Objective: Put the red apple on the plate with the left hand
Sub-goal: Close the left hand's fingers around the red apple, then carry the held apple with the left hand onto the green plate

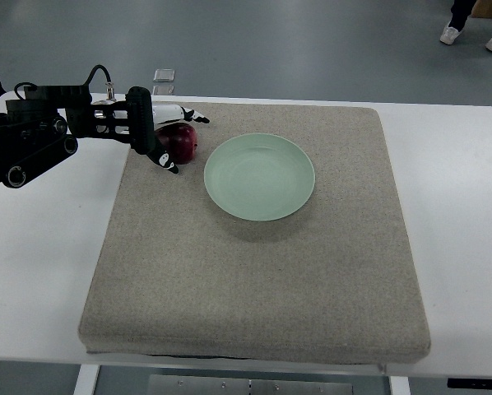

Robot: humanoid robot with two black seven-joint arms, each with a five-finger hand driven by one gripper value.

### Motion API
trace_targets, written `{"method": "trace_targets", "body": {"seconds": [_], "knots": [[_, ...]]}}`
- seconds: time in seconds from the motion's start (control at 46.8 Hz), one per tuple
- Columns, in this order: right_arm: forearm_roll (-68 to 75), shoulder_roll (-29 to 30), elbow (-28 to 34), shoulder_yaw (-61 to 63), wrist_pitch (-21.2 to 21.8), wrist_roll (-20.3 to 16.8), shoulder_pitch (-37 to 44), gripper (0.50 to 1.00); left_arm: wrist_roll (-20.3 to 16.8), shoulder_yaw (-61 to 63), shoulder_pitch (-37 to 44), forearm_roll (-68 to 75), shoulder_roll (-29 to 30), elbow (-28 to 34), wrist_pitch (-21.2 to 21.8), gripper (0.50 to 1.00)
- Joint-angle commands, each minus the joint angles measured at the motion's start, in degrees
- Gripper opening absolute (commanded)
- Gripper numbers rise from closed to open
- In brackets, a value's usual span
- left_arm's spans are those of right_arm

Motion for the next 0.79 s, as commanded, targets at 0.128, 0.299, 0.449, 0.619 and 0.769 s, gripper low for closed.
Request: {"method": "trace_targets", "body": {"seconds": [0.128, 0.299, 0.449, 0.619, 0.769], "knots": [[0.0, 0.0, 0.0, 0.0, 0.01, -0.01, 0.0, 0.932, 0.0, 1.12, -0.09, 0.0, -0.28, 0.37, 0.97, 0.969], [0.0, 0.0, 0.0, 0.0, 0.01, 0.07, 0.0, 0.93, 0.0, 1.2, -0.09, 0.09, -0.37, 0.45, 2.82, 0.934], [0.0, 0.0, 0.0, 0.0, 0.01, -0.01, 0.0, 0.93, 0.0, 1.73, -0.17, 0.18, -0.46, 0.45, 3.08, 0.859], [0.0, 0.0, 0.0, 0.0, 0.01, -0.01, 0.0, 0.932, 0.0, 2.87, -0.17, 3.69, -0.37, 0.45, 3.26, 0.733], [0.0, 0.0, 0.0, 0.0, 0.01, -0.02, 0.0, 0.93, 0.0, 2.87, -0.26, 4.13, -0.46, 0.54, 3.35, 0.632]]}}
